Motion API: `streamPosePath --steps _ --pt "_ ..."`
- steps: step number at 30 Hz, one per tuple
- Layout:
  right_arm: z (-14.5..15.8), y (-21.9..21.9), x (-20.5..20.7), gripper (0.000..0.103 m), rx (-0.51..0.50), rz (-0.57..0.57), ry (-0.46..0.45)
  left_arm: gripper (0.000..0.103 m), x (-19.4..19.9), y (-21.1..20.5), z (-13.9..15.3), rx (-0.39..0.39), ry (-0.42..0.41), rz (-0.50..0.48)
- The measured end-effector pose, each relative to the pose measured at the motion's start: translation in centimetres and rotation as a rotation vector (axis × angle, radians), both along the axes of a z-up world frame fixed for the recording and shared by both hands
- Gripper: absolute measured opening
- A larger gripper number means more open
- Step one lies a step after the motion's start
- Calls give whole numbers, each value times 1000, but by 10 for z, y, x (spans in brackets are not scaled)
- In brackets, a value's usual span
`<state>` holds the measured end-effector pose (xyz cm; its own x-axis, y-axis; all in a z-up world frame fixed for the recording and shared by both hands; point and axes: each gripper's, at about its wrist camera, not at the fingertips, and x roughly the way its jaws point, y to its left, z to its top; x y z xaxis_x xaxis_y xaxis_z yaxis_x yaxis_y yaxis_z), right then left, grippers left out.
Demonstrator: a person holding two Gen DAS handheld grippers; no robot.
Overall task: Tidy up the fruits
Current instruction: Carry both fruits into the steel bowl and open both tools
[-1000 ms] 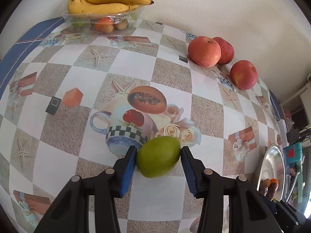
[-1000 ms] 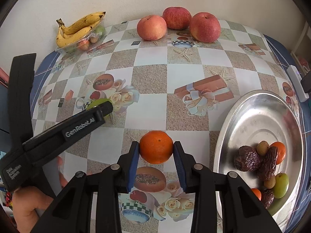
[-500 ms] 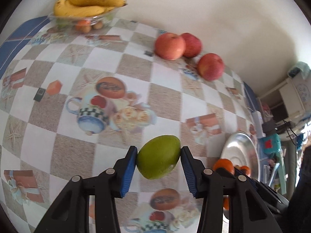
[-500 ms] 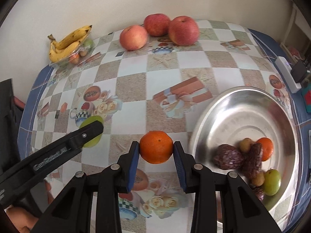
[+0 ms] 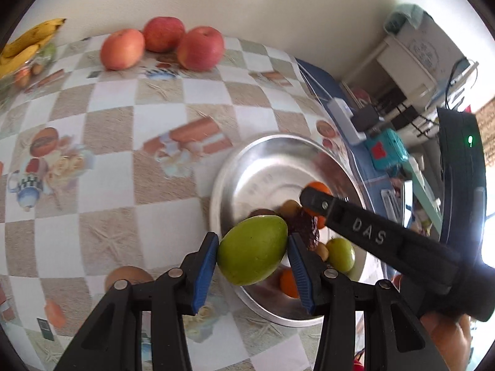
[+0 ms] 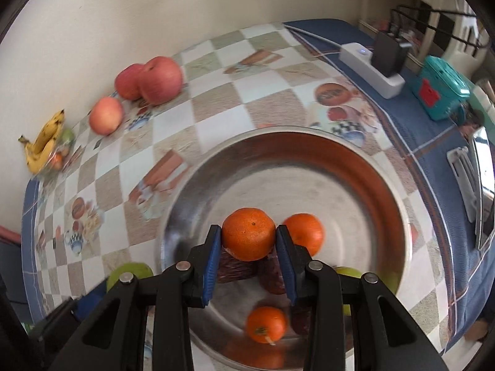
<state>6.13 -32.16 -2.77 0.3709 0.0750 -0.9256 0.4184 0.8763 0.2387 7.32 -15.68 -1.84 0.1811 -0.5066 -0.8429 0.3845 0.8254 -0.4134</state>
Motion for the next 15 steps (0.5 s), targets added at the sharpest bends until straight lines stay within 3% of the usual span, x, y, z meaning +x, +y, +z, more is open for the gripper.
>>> streamPosePath --steps 3,7,12,15 --pt "-1 -6 -2 38 25 -6 -4 50 -4 -8 -6 16 17 -26" --pt "0 1 1 38 -14 24 5 50 -6 -5 -12 41 31 -19" --pt "0 6 0 39 -22 46 7 52 -10 8 -8 -1 45 3" --pt "1 7 -3 39 -31 56 8 57 -14 19 -6 14 44 34"
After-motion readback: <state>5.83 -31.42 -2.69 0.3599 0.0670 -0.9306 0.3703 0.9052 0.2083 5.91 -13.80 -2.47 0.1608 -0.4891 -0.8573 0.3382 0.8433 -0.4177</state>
